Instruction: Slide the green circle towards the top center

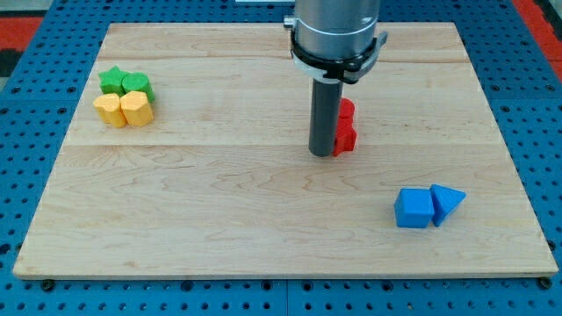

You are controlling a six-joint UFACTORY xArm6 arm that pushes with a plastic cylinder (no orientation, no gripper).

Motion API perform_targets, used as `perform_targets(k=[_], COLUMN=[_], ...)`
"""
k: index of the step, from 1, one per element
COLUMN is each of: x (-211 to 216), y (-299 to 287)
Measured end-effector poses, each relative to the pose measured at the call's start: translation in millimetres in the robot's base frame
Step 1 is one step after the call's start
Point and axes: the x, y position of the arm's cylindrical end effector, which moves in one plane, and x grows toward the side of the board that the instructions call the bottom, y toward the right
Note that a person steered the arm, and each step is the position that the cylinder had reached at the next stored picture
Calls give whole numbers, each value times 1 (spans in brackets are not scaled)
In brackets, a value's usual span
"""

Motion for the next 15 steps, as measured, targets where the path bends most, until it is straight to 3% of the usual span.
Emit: perform_targets(k=[1,3,4,5,6,7,8,10,11,12,14,15], x=[21,-49,-24,47,64,49,33,-56,-93,-101,-107,-120], y=[5,28,-12,-98,-236,-326,-359,-358,-299,-221,-238,-193])
